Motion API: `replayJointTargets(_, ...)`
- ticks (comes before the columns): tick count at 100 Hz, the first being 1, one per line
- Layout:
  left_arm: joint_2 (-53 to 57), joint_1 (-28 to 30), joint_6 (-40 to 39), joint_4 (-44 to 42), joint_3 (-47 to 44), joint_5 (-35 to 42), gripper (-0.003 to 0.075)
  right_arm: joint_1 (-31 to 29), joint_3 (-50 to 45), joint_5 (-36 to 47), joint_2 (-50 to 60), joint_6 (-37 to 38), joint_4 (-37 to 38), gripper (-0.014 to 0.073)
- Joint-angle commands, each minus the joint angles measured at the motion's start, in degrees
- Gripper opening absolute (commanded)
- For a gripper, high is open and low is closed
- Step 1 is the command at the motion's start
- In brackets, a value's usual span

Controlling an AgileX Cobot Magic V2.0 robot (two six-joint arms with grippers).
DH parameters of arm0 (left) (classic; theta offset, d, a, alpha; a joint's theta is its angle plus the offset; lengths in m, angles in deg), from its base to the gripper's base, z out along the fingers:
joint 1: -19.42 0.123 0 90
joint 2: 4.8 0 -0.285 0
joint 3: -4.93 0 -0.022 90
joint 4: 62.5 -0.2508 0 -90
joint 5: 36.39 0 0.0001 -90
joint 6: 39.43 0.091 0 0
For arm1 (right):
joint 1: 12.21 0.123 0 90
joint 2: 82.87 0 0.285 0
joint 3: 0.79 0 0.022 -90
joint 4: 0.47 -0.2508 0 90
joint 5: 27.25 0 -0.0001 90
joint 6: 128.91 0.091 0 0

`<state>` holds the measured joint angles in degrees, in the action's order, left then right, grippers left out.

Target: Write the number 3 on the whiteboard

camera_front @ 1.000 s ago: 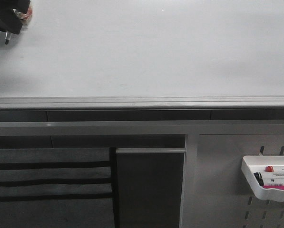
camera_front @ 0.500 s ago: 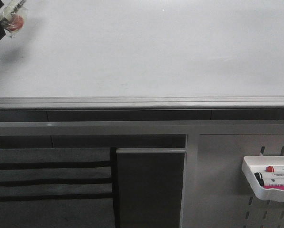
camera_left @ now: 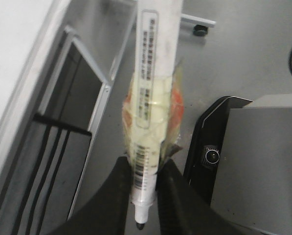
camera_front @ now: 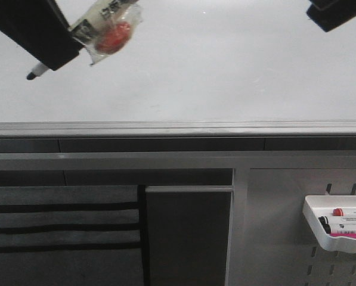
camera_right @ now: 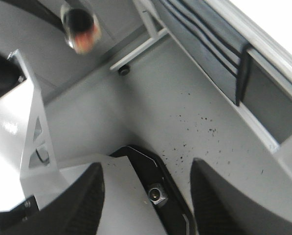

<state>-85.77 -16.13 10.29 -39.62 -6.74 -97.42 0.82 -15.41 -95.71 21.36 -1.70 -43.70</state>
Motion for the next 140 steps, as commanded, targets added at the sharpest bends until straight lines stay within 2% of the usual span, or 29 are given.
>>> replayJointTargets(1, 1.62, -3.27, 1.55, 2.69, 1.93, 1.65, -0.0014, 2.48, 3.91, -1.05, -0.60, -7.36, -3.98, 0.0353)
replayJointTargets(15, 1.62, -6.60, 1.55, 2.69, 1.93, 1.90, -0.0014, 9.39, 8.22, -1.05, -2.49, -9.04, -0.55, 0.0353)
replayJointTargets(34, 1.62, -7.37, 1.55, 2.69, 1.93, 2.12, -0.0014, 17.95, 11.99, 0.13, -4.65, -9.04, 1.92, 0.0353)
replayJointTargets(47, 1.62, -7.37, 1.55, 2.69, 1.93, 2.12, -0.0014, 20.06, 12.33, 1.33, -6.26, -8.42, 3.72, 0.0353)
replayJointTargets(81, 1.62, -7.37, 1.55, 2.69, 1.93, 3.20, -0.0014, 20.19, 12.37, 3.45, -8.83, -8.39, 3.87, 0.0348)
replayJointTargets(100, 1.62, -7.37, 1.55, 2.69, 1.93, 3.19, -0.0014, 20.19, 12.47, 3.98, -8.95, -8.39, 3.76, 0.0241)
replayJointTargets(120, 1.62, -7.37, 1.55, 2.69, 1.93, 3.19, -0.0014, 20.19, 12.59, 3.87, -8.95, -8.39, 3.68, 0.0174)
replayJointTargets(140, 1.62, -7.37, 1.55, 2.69, 1.93, 3.19, -0.0014, 20.19, 12.59, 3.87, -8.95, -8.39, 3.68, 0.0042)
